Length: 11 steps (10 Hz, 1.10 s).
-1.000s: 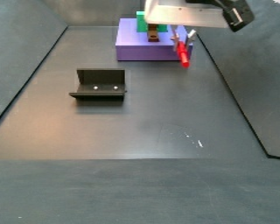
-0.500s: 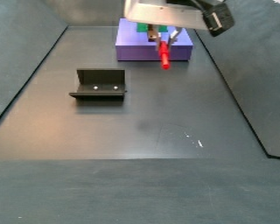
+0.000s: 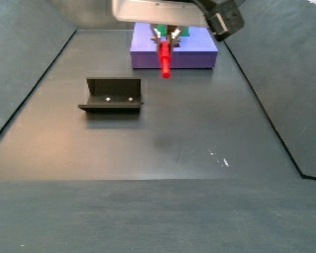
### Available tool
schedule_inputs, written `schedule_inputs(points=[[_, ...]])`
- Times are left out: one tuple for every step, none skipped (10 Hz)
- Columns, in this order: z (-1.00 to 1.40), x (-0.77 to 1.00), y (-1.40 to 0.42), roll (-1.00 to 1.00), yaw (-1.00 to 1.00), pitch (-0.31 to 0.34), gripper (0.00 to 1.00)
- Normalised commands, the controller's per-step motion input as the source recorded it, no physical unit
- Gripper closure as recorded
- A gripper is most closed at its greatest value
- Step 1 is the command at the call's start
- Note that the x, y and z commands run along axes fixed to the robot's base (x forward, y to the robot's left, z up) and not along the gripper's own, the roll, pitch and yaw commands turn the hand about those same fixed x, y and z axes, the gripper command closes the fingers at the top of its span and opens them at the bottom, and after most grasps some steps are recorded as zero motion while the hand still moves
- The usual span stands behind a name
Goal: Pick up the red object. Move up. Place the red object on the fixture. Regrasp the red object. Move to above the board. Insert the red object.
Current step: Place the red object on the fixture.
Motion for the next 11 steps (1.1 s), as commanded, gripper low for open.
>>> schedule_inputs(points=[[0.09,0.67,0.05,-1.00,0.00,0.000,1.00],[0.09,0.70,0.04,-1.00,0.00,0.000,1.00],[0.10,0.70,0.04,-1.00,0.00,0.000,1.00],[0.17,0.74,0.05,-1.00,-0.01,0.000,1.00],[0.36,0.74,0.11,-1.00,-0.03,0.017,1.00],[0.37,0.73,0.10,-1.00,-0.09,0.003,1.00],[0.34,0.70,0.13,-1.00,-0.08,0.000,1.00],[0.21,0.61,0.26,-1.00,0.00,0.000,1.00],[-0.10,0.63,0.38,-0.99,-0.07,-0.114,1.00],[-0.21,0.68,0.41,-0.86,-0.11,-0.177,1.00],[-0.35,0.47,0.36,-0.74,-0.09,-0.120,1.00]])
